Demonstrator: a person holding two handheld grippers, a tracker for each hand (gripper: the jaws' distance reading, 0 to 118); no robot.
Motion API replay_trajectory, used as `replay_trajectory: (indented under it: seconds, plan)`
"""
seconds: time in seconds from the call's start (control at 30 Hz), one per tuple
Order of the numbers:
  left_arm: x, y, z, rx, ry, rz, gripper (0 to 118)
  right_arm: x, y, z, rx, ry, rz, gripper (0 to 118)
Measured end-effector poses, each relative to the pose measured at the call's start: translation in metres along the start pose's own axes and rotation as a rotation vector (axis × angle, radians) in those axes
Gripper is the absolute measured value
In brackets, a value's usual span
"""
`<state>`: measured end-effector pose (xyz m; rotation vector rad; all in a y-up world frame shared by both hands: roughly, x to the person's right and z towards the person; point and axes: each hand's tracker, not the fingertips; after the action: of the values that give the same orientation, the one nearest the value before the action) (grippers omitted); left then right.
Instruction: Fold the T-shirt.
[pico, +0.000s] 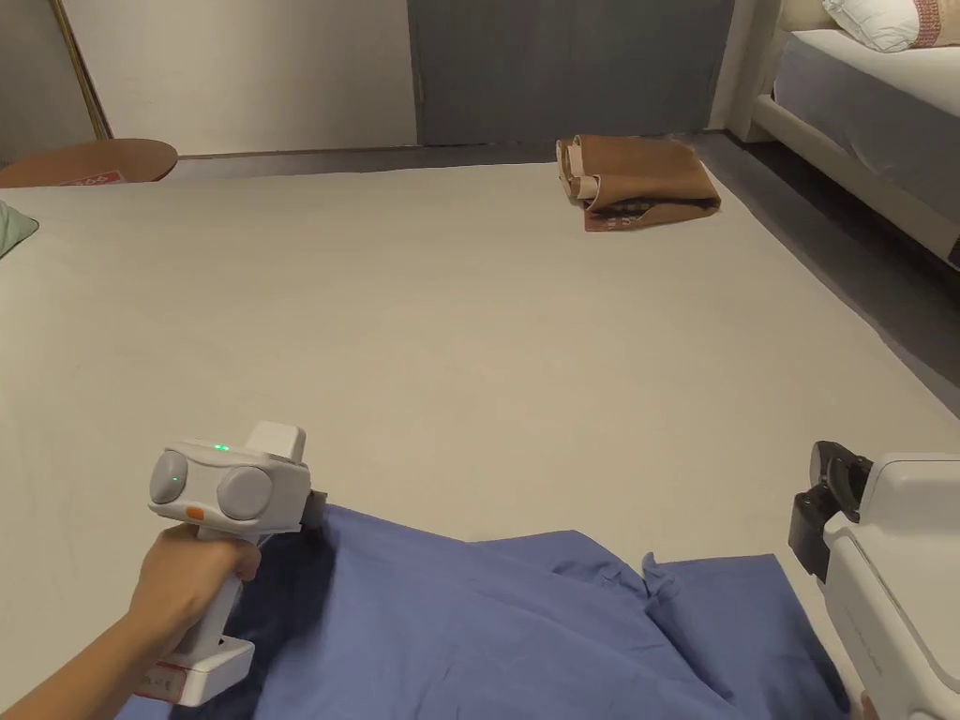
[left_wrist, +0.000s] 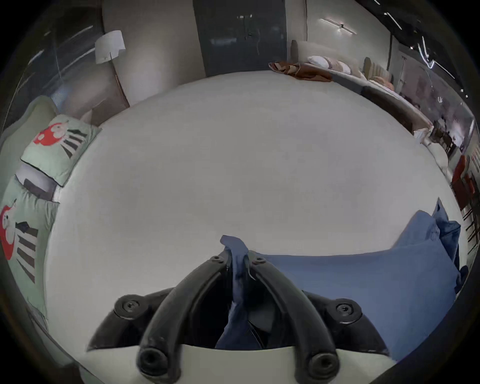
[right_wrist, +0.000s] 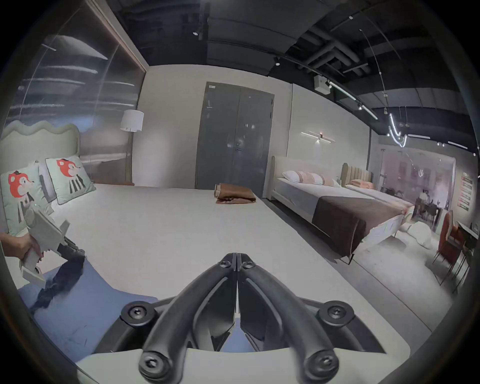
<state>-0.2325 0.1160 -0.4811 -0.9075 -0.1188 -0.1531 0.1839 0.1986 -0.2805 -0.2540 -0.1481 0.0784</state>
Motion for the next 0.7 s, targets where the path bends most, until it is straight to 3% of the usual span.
replay_trajectory:
  seconds: [0.17, 0.2, 0.23, 0.3, 0.33, 0.57, 0.7]
  plan:
    - [-0.004, 0.0, 0.046, 0.091, -0.017, -0.007, 2, 0.022, -0.011, -0.015, -0.229, -0.011, -0.036, 1]
    - [-0.005, -0.001, 0.057, 0.108, -0.024, -0.006, 2, 0.026, -0.016, -0.018, -0.275, -0.007, -0.066, 8]
    - [-0.006, -0.001, 0.067, 0.136, -0.035, -0.008, 2, 0.031, -0.022, -0.021, -0.312, -0.01, -0.085, 30]
    - [-0.009, -0.004, 0.085, 0.158, -0.048, -0.004, 2, 0.037, -0.036, -0.03, -0.457, 0.003, -0.094, 100]
    - [-0.01, -0.005, 0.095, 0.175, -0.054, -0.007, 2, 0.04, -0.043, -0.029, -0.521, 0.005, -0.09, 114]
    - [-0.012, -0.012, 0.127, 0.215, -0.066, -0.013, 2, 0.046, -0.086, -0.035, -0.684, -0.02, -0.23, 112]
    - [-0.012, -0.017, 0.132, 0.223, -0.067, 0.0, 2, 0.034, -0.094, -0.036, -0.716, -0.008, -0.18, 74]
